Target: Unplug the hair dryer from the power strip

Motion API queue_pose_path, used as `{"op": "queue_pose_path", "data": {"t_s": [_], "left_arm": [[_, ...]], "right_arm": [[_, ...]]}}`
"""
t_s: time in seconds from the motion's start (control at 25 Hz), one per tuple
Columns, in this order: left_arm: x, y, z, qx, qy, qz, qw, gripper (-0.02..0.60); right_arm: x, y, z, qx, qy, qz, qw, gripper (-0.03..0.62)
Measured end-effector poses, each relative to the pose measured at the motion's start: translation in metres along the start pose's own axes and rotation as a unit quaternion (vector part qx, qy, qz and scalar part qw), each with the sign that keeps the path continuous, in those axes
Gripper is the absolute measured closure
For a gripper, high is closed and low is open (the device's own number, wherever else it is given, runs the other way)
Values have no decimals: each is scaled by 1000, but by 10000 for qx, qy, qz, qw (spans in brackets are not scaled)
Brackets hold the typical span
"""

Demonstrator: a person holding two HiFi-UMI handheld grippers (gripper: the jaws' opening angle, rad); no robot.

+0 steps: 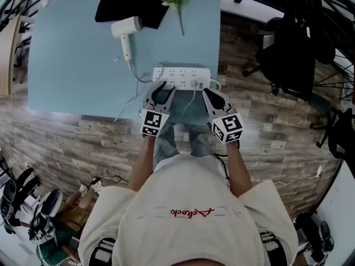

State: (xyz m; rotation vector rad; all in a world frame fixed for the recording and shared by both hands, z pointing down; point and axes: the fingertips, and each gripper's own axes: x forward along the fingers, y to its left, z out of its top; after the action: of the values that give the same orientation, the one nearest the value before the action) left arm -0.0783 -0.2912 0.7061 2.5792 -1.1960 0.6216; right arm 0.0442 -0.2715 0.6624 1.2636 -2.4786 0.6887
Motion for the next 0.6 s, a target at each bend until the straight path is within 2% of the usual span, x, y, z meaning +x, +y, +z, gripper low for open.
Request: {"op": "queue_pose_path", "data": {"t_s": [0.24, 0.36, 0.6], "left_arm": [[0, 1, 0, -23, -37, -5, 10000, 446], [0, 1, -1, -21, -41, -24, 10000, 446], [0, 1, 0, -27, -51, -27, 10000, 446]], "right_arm": [[6, 2, -8, -108, 111, 121, 9998, 574], [9, 3, -14, -726, 367, 77, 9967, 574], [16, 6, -20, -1973, 771, 151, 9772, 574]]}}
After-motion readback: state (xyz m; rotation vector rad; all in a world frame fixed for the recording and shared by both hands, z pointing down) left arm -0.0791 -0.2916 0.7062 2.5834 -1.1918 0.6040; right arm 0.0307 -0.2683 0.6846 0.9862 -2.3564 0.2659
